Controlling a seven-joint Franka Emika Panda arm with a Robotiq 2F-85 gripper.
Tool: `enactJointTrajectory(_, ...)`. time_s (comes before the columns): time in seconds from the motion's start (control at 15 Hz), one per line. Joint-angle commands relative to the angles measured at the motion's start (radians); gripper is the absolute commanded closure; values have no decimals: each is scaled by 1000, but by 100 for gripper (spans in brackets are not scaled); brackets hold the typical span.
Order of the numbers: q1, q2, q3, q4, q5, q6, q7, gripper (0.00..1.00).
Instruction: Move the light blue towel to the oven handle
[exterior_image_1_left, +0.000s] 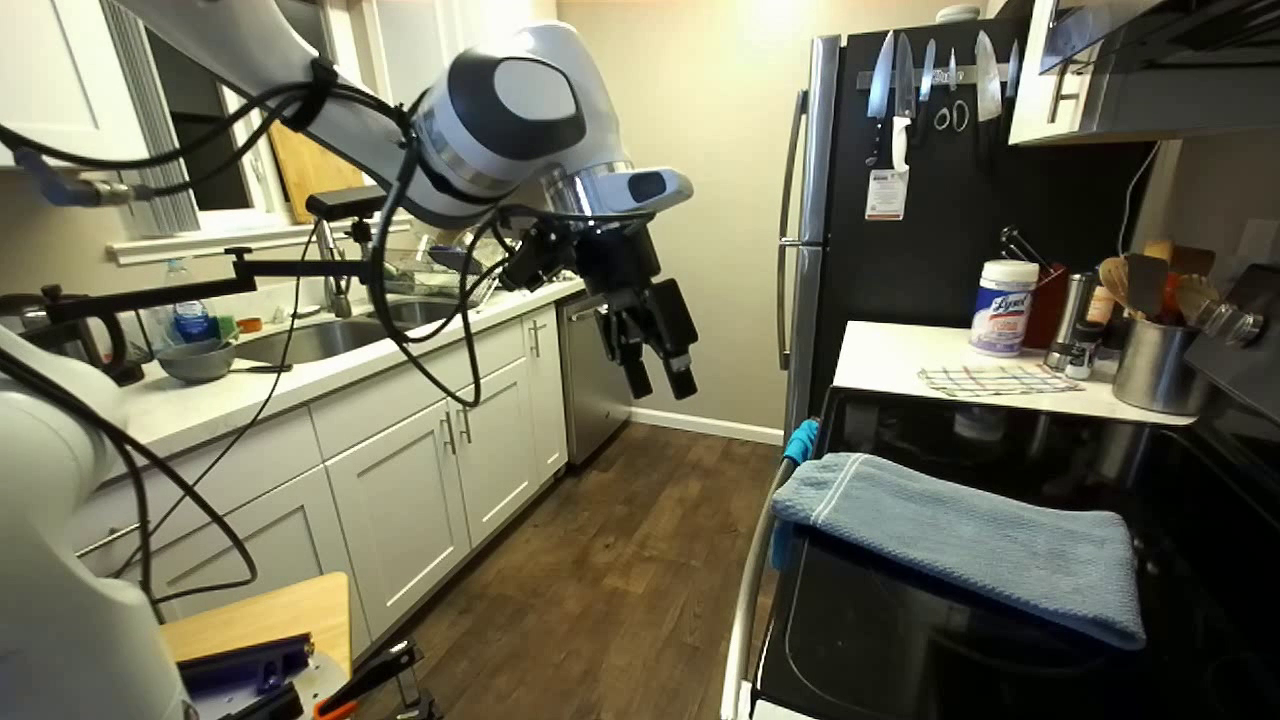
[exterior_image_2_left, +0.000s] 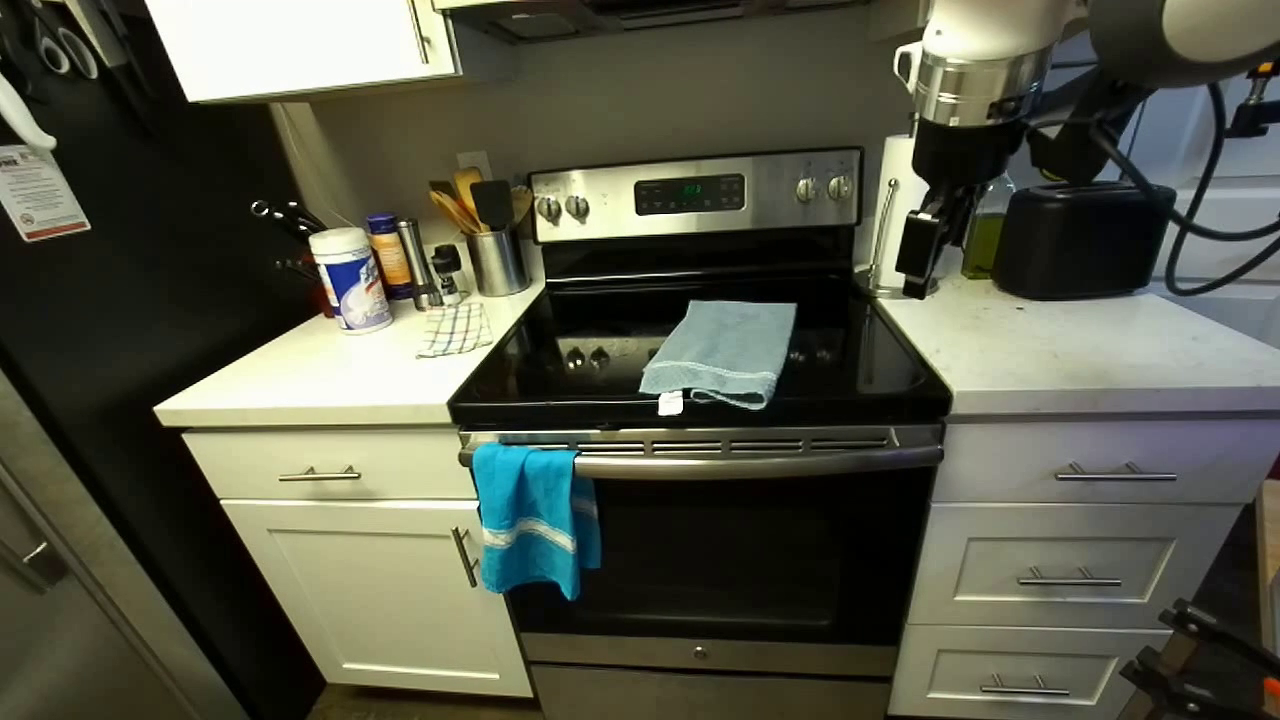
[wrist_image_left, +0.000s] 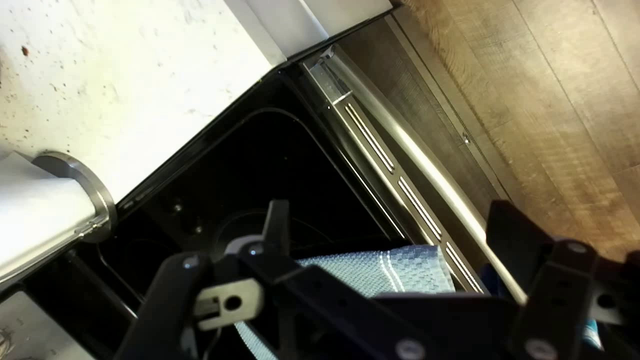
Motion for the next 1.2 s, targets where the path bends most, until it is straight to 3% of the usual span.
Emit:
enactJointTrajectory(0.0, -4, 68, 36, 3, -102, 86, 99, 0)
enactJointTrajectory(0.33, 9, 183, 64, 43, -284, 156, 180, 0)
enactJointTrajectory(0.73, 45, 351, 15, 152, -415, 162, 217, 0)
enactJointTrajectory(1.13, 89, 411, -45, 194, -396, 145, 174, 0)
